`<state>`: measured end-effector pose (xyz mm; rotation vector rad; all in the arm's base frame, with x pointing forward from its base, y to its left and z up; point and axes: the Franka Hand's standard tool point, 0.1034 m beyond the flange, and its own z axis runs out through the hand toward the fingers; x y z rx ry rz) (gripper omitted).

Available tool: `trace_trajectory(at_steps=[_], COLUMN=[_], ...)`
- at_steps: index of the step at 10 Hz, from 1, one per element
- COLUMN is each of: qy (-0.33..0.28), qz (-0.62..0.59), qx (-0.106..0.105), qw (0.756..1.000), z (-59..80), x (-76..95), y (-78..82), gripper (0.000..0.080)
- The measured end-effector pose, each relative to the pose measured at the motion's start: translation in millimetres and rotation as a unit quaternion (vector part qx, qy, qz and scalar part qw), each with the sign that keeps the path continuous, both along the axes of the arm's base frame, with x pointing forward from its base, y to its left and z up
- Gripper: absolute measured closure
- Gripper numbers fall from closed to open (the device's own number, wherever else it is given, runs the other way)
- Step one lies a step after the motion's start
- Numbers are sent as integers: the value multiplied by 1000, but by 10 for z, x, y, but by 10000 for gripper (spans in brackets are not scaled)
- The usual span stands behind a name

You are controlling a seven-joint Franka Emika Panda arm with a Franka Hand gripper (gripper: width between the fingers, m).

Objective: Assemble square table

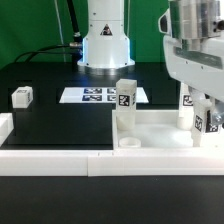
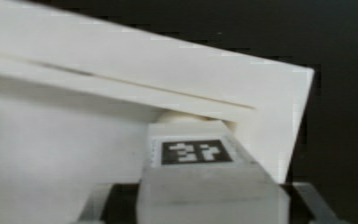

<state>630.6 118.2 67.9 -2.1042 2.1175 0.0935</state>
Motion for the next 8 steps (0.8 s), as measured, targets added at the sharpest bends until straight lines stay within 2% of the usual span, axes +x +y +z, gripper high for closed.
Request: trace_trajectory(at_steps=[2,4,8], qy=[15,23,33], qz=[-108,-161,-204], qx=[6,10,6], qw=[994,987,978], z=[5,5,2], x=[5,6,-12], y=[-4,-31,-66], gripper=[508,508,507])
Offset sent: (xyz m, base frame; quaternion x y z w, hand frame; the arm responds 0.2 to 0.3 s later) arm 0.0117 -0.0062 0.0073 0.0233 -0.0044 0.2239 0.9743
